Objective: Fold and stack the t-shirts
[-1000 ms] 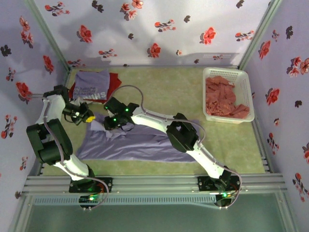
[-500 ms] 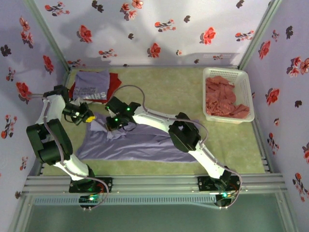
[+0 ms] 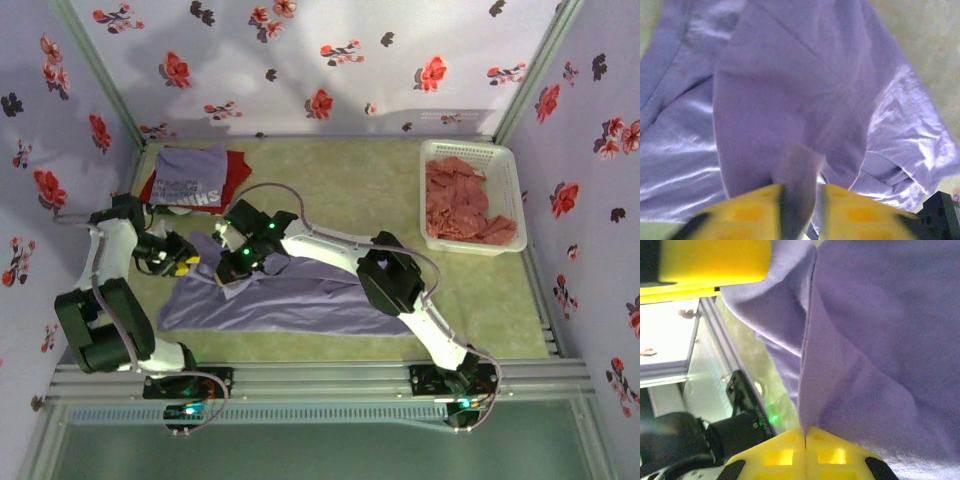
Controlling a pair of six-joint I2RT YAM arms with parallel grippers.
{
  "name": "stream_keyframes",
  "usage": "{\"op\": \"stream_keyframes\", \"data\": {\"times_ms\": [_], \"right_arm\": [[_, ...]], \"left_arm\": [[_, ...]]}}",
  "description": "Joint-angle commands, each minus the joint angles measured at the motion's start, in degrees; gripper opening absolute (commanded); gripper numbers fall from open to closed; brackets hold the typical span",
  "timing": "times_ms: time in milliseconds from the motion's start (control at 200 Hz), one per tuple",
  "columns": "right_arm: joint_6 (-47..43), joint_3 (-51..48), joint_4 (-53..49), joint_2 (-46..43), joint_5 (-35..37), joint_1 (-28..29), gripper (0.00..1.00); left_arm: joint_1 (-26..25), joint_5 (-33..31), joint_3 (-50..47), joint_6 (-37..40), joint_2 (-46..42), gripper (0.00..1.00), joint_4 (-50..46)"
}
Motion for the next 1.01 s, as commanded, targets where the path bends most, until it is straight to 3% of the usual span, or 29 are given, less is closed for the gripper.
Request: {"op": "stream_keyframes", "data": {"times_ms": [0, 160, 195, 250, 305, 395, 520, 695, 1000], "right_arm": [[-3.92, 0.54, -4.49, 1.07, -6.55, -0.13, 0.00], [-6.51, 0.70, -8.45, 1.71, -5.96, 1.00, 0.00], [-6.90, 1.05, -9.79, 2.29, -5.19, 1.11, 0.12], [-7.32, 0.81, -11.02, 2.80, -5.63, 1.25, 0.20], [-7.91, 0.18, -12.80, 2.38, -3.63, 1.43, 0.39], [-7.64, -4.16, -10.96, -1.37, -0.40, 1.40, 0.46], [-5.44, -9.78, -7.76, -6.67, 3.60, 0.72, 0.48], [-0.07, -17.67, 1.49, -11.36, 6.23, -0.39, 0.45], [0.46, -22.32, -2.44, -15.36, 19.18, -4.90, 0.36]], "left_arm": [[0.90, -4.14, -1.28, -2.50, -5.17, 0.46, -3.45], [1.37, -4.12, -1.40, -4.81, -10.29, 0.50, -4.50], [1.33, -3.38, -1.18, -5.02, -10.54, 0.50, -4.68], [1.33, -2.93, -0.61, -4.83, -10.72, 0.50, -5.48], [1.35, -3.33, -0.20, -4.52, -11.08, 0.49, -6.49], [1.38, -3.63, -0.49, -4.60, -12.20, 0.48, -7.04], [1.30, -2.56, -2.42, -4.92, -13.07, 0.42, -6.14], [-0.13, -0.44, -7.59, -7.23, -13.93, 0.25, -1.44], [-5.26, 0.92, -16.95, -17.10, -10.85, 0.10, 16.85]]}}
